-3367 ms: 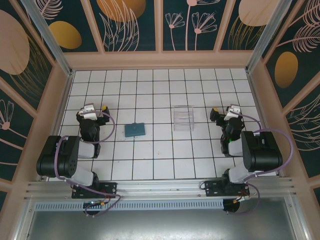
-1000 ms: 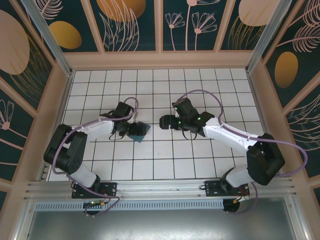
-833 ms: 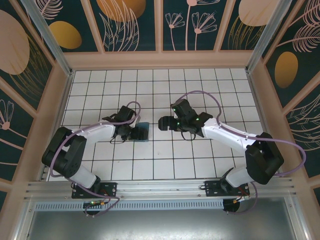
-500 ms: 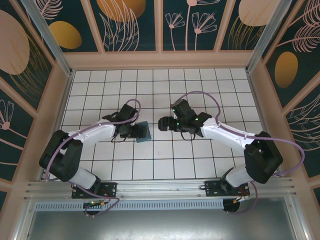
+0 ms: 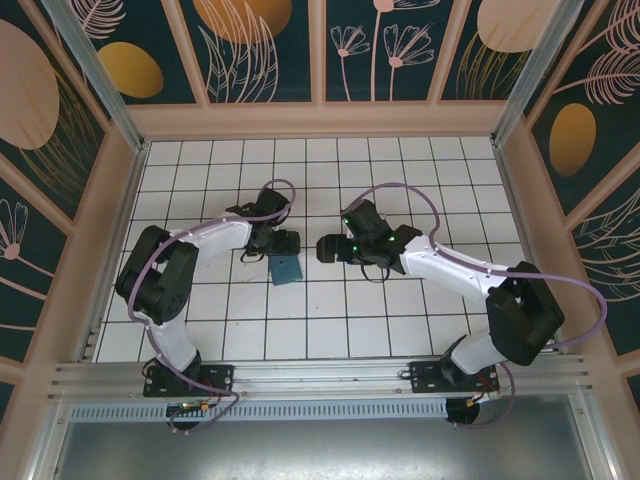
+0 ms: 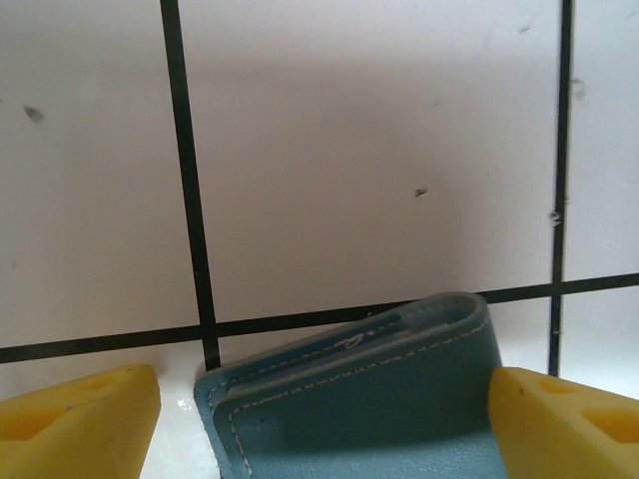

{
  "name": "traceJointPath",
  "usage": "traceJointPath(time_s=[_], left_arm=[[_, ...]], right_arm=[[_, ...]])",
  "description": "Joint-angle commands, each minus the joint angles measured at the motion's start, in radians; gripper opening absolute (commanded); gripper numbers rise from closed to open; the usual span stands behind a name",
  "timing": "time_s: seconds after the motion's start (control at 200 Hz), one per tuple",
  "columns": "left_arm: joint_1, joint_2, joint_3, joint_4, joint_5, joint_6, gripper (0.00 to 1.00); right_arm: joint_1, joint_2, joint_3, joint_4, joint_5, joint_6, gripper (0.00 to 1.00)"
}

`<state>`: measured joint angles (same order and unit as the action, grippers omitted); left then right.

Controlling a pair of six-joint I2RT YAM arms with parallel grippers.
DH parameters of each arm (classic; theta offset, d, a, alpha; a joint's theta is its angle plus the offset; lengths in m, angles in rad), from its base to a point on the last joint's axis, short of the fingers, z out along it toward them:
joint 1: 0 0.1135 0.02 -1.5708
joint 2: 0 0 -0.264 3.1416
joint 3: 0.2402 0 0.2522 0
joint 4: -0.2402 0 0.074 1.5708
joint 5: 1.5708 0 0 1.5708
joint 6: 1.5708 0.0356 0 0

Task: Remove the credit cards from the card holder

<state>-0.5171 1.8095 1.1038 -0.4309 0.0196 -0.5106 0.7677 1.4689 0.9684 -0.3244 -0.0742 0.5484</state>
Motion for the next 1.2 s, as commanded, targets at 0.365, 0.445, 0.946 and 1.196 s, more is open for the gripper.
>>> traceJointPath(time_s=[0.365,0.445,0.946,1.196], left_arm=[[-0.065,-0.045,-0.077,-0.004,0.083,-0.072,0.69],[-0.084,-0.075,-0.113,0.018,0.094,-0.11,0.68],[-0.246,-0.172,-0.267,0.17,0.105,-0.366,0.61],[-0.258,-0.232,-0.223,0.088,0.016,-0.351,0.68]], right_arm=[[0.019,-0.03,0.006,-0.045,0.04,0.031,0.85],[0.022,-0.03,0.006,-0.049,0.039,0.031,0.85],[0.03,-0.023,-0.02,-0.045,0.017,0.01,0.84],[0.03,-0.059,-0.031,-0.044,0.009,0.018,0.84]])
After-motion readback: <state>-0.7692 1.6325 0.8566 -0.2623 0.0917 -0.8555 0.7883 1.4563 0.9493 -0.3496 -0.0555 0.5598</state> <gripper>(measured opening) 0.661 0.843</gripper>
